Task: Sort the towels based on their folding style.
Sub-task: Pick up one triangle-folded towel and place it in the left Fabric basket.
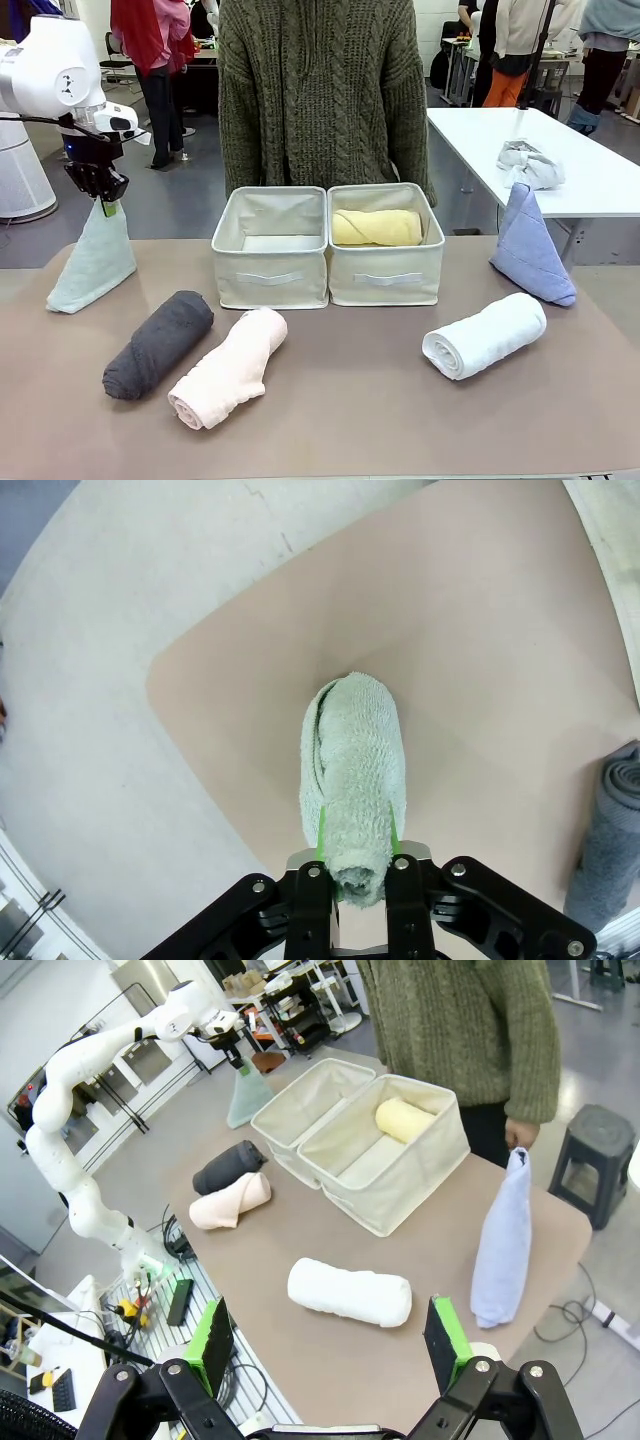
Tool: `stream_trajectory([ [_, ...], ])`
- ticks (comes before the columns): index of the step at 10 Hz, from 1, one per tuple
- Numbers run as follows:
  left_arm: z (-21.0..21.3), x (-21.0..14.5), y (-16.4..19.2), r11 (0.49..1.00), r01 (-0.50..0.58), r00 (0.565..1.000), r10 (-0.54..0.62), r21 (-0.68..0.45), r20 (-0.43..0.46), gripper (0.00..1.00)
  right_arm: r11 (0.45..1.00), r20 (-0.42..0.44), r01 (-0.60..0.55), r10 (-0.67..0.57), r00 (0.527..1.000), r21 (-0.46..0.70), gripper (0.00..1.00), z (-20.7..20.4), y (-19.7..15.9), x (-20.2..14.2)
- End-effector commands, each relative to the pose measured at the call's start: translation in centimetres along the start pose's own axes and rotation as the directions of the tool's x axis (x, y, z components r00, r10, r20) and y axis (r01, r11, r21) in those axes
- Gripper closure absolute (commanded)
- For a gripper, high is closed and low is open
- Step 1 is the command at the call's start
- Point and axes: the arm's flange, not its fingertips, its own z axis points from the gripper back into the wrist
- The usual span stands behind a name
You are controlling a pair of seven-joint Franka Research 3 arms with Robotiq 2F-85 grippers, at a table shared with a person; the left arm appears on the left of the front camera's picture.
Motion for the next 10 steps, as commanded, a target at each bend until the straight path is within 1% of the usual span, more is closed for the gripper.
stream_trajectory([
  [1,0.3,0.2,0.8,0.999,0.021,1.000,-0.021,-0.024,-0.008,1.00,1.000,0.003,-0.016,0.016,1.000,0.013,0.00,0.1,-0.1,0.0],
  [2,0.6,0.0,0.7,0.999,0.032,0.999,-0.033,-0.027,-0.013,1.00,1.000,0.003,-0.016,0.016,1.000,0.013,0.00,0.1,-0.1,0.0],
  [3,2.1,-1.2,0.2,0.994,0.091,0.994,-0.094,-0.059,-0.046,1.00,1.000,0.003,-0.016,0.016,1.000,0.013,0.00,0.1,-0.1,0.0],
  [4,5.4,-3.7,-0.6,0.989,0.146,0.987,-0.148,-0.037,-0.063,1.00,1.000,0.003,-0.016,0.016,1.000,0.013,0.00,0.1,-0.1,0.0],
  [5,9.6,-7.0,-1.4,0.978,0.210,0.977,-0.210,0.003,-0.046,1.00,1.000,0.003,-0.016,0.016,1.000,0.013,0.00,0.1,-0.1,0.0],
  [6,13.7,-10.3,-1.9,0.967,0.251,0.968,-0.251,0.049,0.001,1.00,1.000,0.003,-0.016,0.016,1.000,0.013,0.00,0.1,-0.1,0.0],
  [7,17.5,-13.4,-2.7,0.965,0.251,0.966,-0.255,0.077,0.051,1.00,1.000,0.003,-0.016,0.016,1.000,0.013,0.00,0.1,-0.1,0.0],
  [8,19.7,-15.5,-3.2,0.962,0.254,0.962,-0.262,0.101,0.074,1.00,1.000,0.003,-0.016,0.016,1.000,0.013,0.00,0.1,-0.1,0.0],
  [9,20.6,-16.8,-3.7,0.959,0.262,0.959,-0.272,0.110,0.085,1.00,1.000,0.003,-0.016,0.016,1.000,0.013,0.00,0.1,-0.1,0.0],
  [10,20.2,-17.4,-3.6,0.957,0.265,0.958,-0.275,0.117,0.079,1.00,1.000,0.003,-0.016,0.016,1.000,0.013,0.00,0.1,-0.1,0.0],
])
